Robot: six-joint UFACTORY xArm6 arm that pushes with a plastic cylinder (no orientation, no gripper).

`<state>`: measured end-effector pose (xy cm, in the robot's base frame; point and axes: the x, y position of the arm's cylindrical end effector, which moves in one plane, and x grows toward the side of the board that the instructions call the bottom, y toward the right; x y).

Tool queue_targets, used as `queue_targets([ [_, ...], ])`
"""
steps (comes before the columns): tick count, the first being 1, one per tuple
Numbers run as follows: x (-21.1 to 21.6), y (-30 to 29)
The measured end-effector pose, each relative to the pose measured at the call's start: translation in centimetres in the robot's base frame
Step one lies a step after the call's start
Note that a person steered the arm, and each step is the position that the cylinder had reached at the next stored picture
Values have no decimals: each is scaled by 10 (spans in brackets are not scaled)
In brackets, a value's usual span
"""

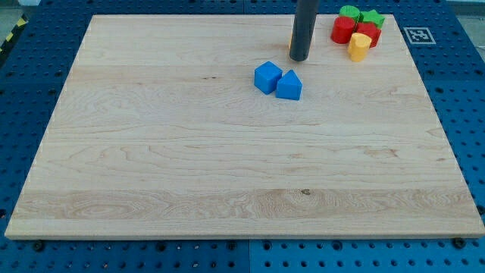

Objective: Push the yellow hexagon a bit right

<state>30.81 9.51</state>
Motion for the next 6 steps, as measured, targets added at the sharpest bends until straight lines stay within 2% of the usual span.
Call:
queue_targets([
  [2,-14,-44],
  [3,-29,-44],
  [4,-12,-3],
  [5,-12,21],
  [6,-23,5],
])
